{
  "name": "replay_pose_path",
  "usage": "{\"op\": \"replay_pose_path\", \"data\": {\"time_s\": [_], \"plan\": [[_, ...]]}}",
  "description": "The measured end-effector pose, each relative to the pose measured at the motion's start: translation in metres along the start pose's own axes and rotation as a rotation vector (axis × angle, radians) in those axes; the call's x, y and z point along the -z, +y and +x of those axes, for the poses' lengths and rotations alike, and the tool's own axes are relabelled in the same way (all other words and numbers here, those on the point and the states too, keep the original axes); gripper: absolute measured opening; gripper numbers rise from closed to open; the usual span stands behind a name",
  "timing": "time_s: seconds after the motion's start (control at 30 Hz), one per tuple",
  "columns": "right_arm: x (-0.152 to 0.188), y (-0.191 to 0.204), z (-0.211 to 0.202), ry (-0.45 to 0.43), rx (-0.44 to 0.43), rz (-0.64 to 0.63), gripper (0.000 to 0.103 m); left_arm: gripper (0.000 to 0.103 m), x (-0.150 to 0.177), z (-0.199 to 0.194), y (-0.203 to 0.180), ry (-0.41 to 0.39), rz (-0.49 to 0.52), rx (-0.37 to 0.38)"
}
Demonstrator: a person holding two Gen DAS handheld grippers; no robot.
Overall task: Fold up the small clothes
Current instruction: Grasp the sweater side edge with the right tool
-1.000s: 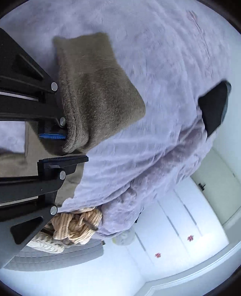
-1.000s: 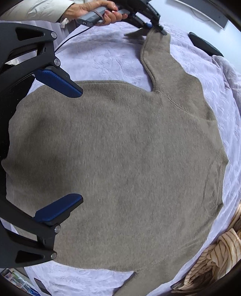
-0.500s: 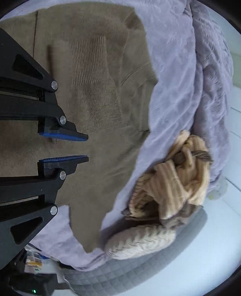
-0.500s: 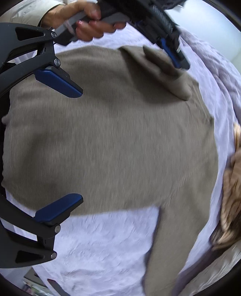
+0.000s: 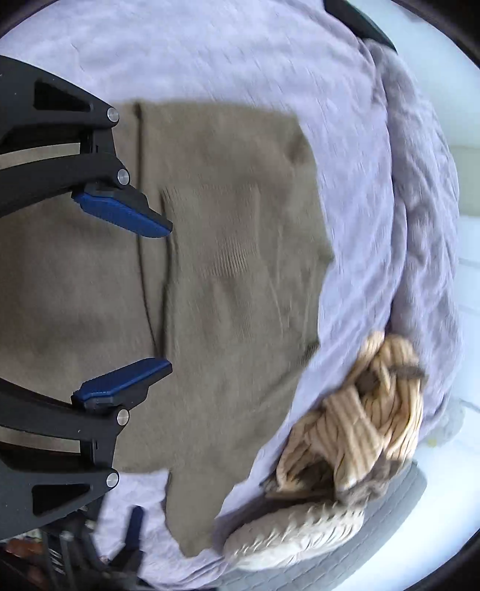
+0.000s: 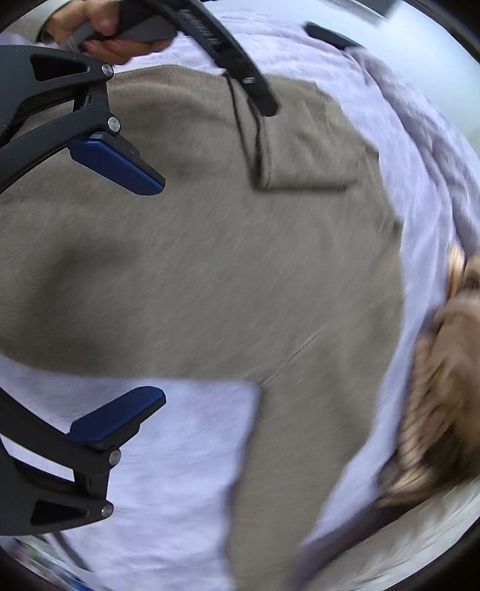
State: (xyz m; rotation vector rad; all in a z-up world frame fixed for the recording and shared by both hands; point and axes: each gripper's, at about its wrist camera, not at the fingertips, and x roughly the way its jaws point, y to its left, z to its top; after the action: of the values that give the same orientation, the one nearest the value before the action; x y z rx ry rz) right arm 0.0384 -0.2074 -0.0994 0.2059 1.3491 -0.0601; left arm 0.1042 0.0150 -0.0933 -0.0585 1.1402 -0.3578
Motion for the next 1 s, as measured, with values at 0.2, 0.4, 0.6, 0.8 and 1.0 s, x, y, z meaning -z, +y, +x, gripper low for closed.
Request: {"op": "replay_pose_path", "data": {"time_s": [0.2,0.4,0.6,0.8,1.0], "plan": [[-0.051,0.103,0.022,-0.111,0.026,-0.325,0.102,0.069,0.004,0.009,0.081,0.033,-0.190,-0.176],[-0.055,0.187,0.070,-0.171,0.108,-0.636,0.083,0.069,0.008,0.040,0.125,0.073,-0.268,-0.262],[-0.045,0.219,0.102,-0.196,0.184,-0.794,0.060,0.069,0.014,0.045,0.128,0.077,-0.264,-0.253],[-0.079,0.163,0.069,-0.248,0.106,-0.469,0.017,0.069,0.017,0.042,0.129,0.089,-0.265,-0.248],[-0.091,0.026,0.042,-0.269,0.019,-0.006,0.017,0.075,0.014,0.047,0.127,0.089,-0.253,-0.259]]}}
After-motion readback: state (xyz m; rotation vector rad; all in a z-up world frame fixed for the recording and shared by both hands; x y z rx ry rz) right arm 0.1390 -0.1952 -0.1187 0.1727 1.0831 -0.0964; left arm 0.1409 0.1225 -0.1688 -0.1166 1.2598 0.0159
